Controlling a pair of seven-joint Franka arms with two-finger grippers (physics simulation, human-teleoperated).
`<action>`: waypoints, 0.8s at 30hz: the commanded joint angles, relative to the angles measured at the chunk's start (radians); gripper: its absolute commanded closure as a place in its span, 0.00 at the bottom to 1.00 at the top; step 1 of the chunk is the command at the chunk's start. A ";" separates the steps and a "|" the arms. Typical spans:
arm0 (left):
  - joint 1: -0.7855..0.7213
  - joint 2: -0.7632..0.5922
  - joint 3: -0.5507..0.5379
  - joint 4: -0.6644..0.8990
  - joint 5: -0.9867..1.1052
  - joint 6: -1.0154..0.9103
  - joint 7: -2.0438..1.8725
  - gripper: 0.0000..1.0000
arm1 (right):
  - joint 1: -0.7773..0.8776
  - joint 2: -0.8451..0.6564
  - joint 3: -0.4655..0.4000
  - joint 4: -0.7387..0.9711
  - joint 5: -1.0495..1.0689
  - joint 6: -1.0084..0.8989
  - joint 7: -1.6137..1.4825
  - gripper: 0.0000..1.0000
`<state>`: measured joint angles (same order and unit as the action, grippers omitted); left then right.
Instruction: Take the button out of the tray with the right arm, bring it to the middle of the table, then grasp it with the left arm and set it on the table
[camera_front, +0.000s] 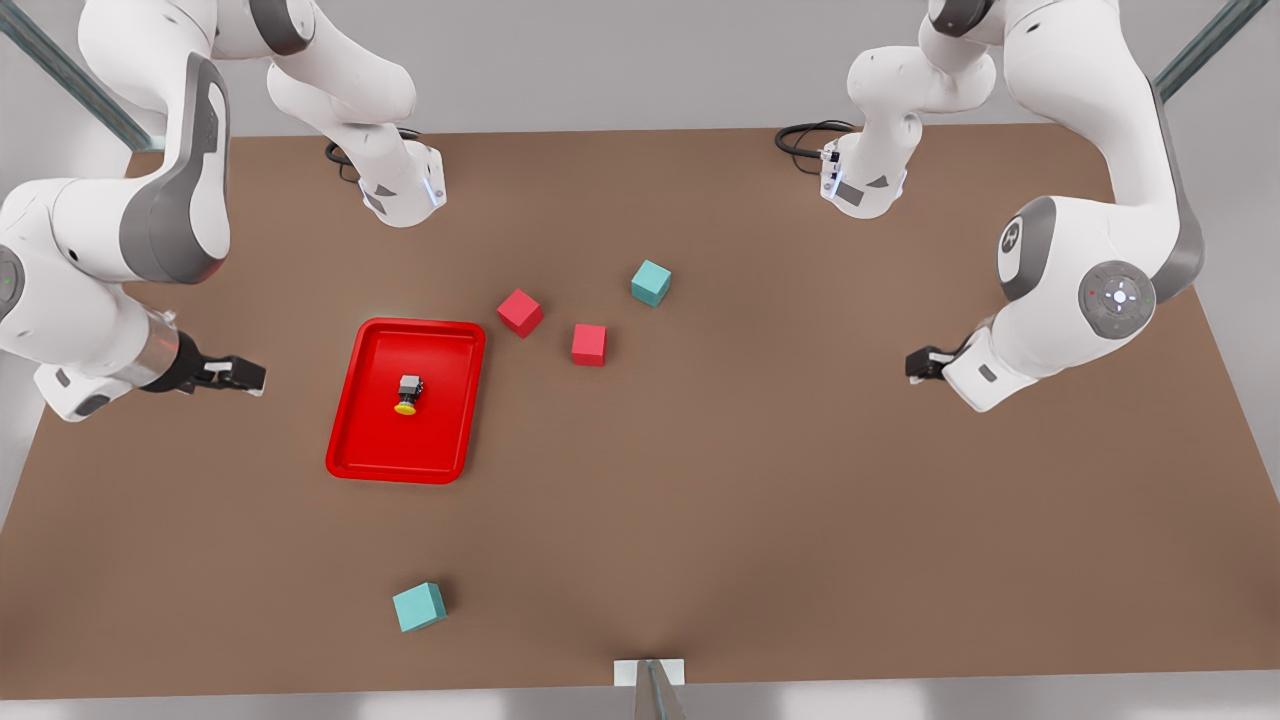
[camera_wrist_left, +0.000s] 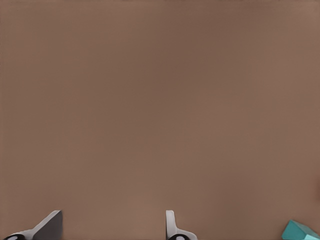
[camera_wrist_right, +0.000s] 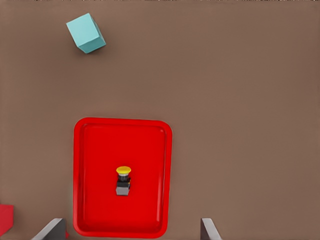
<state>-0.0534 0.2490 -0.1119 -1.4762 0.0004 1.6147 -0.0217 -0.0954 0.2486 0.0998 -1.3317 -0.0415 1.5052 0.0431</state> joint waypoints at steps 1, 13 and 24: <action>-0.002 -0.001 -0.002 0.001 0.003 0.050 -0.020 0.00 | 0.000 -0.002 0.000 0.002 0.000 0.041 0.023 0.00; -0.006 0.033 0.006 0.001 0.081 0.050 -0.020 0.00 | 0.009 0.158 0.005 -0.064 -0.005 0.116 0.034 0.00; -0.006 0.047 -0.003 0.007 0.073 0.060 -0.021 0.00 | 0.097 0.029 0.038 -0.566 0.000 0.529 0.184 0.00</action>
<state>-0.0604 0.2984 -0.1141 -1.4716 0.0727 1.6710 -0.0380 -0.0047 0.2714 0.1373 -1.8837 -0.0430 1.8877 0.1049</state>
